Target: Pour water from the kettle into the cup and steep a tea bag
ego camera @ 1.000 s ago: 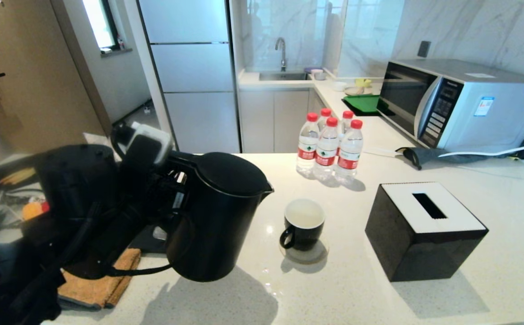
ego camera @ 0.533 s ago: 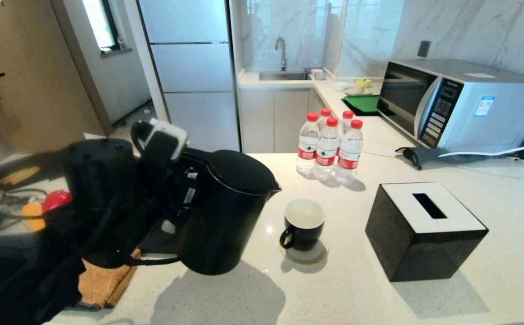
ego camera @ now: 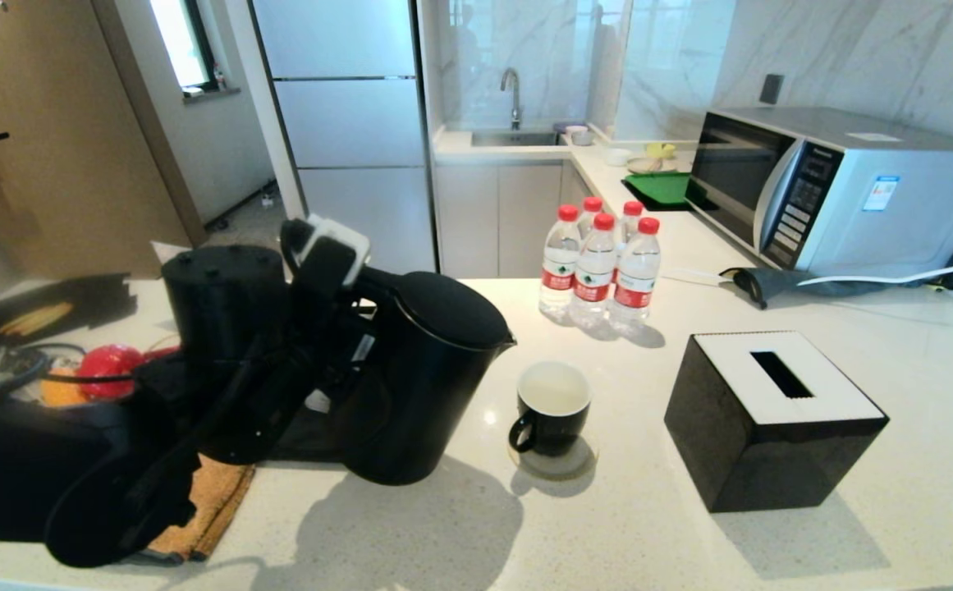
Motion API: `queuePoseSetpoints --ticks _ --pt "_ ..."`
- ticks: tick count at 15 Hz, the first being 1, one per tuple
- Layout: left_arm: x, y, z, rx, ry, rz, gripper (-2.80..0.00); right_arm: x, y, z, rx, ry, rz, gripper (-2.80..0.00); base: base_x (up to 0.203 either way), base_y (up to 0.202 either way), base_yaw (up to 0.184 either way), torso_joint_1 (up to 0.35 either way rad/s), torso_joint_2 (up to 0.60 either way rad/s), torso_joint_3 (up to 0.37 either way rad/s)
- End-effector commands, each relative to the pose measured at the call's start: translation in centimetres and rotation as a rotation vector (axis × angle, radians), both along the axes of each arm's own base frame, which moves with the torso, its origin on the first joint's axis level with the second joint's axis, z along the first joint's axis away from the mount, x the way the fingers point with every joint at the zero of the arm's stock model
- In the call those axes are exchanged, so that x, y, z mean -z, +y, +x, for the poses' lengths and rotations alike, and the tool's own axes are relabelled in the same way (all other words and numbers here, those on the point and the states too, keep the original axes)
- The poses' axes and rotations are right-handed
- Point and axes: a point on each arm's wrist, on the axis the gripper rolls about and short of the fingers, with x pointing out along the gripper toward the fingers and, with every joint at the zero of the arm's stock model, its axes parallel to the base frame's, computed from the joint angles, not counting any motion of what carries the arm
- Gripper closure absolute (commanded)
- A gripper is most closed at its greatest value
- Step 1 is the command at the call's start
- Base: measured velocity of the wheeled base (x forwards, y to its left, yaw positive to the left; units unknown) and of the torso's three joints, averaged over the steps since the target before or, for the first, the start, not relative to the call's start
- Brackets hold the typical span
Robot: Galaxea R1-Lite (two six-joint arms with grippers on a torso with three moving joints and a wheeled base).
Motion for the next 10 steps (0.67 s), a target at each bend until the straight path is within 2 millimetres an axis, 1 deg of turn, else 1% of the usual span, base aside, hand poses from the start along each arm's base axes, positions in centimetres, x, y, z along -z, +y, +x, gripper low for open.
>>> queuePoseSetpoints --ticks 1,10 --pt "0.4 -0.5 0.6 0.001 0.006 0.008 0.0 0.0 0.0 0.0 -0.001 0.002 0.0 0.0 0.0 0.0 0.0 0.0 0.0 0.0" --pt "0.6 -2.0 1.2 -0.008 -0.001 0.067 0.0 0.0 0.0 0.0 -0.001 0.002 0.0 0.0 0.0 0.0 0.0 0.0 0.0 0.0"
